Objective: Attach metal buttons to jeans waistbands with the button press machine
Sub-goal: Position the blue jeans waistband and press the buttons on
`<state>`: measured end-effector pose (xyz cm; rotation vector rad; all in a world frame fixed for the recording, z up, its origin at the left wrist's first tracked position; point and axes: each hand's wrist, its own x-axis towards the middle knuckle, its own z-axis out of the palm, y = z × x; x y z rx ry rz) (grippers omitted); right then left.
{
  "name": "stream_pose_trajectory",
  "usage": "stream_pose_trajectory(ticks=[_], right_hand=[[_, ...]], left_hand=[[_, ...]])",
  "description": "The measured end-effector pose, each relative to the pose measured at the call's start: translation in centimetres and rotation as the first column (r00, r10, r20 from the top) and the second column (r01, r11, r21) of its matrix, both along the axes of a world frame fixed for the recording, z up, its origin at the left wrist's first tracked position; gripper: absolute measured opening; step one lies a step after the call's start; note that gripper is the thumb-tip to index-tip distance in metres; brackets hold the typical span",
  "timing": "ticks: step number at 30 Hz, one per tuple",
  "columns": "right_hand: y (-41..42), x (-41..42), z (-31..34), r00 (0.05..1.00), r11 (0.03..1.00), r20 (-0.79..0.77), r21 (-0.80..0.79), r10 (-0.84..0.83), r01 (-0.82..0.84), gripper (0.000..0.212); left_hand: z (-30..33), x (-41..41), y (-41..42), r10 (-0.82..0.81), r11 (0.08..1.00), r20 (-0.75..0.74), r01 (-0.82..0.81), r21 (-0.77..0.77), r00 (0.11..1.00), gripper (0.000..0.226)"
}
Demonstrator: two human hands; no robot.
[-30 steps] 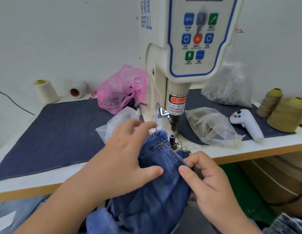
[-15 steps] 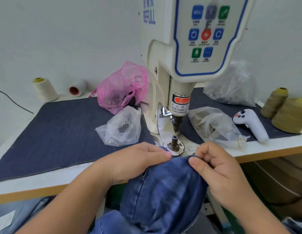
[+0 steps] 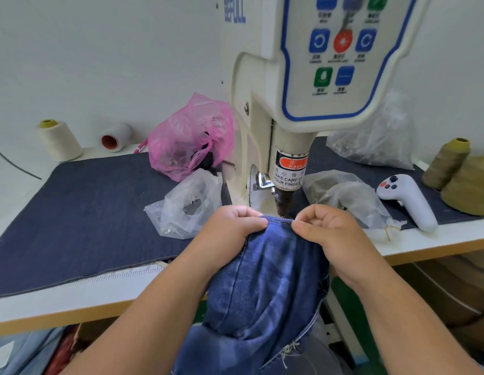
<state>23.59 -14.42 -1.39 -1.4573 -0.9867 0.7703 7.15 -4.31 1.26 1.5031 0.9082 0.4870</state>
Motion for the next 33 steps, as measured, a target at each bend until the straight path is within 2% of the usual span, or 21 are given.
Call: stream_pose_trajectory(ticks=[2,7,16,26,31,33], right_hand=[[0.3,0.1,-0.1,0.997,1.000,-0.071,0.017,0.017,-0.016,0.002],[0.9,0.3,-0.8,0.966,0.996,-0.259,0.086,0.020,0.002,0.014],[0.9,1.0,-2.3,0.918,0.986,-0.395,0.162,0.034,0.033,0.020],[0.5,1.1,-2.4,0.919,0.977,-0.384,0.213,0.092,-0.009,0.022],[-0.4,0.8,-2.0,0.935,0.957,-0.321,0.284,0.152,-0.058,0.020],[-1.2,0.5,-1.7,0.947,0.949,-0.261,0.299,0.186,-0.104,0.026]], left_hand=[[-0.1,0.3,0.2,-0.011,1.000,0.006,0.011,-0.005,1.000,0.006],[-0.3,0.4,0.6,-0.053,0.999,-0.009,0.053,-0.010,0.999,0.015],[-0.5,0.6,0.5,-0.121,0.992,-0.043,0.122,0.018,0.992,0.014],[-0.3,0.6,0.5,-0.187,0.982,-0.072,0.189,0.028,0.980,0.017],[-0.5,-0.2,0.3,-0.252,0.956,0.126,0.267,-0.122,0.960,0.007],[-0.6,-1.0,0.2,-0.265,0.938,0.206,0.301,-0.172,0.942,0.004]])
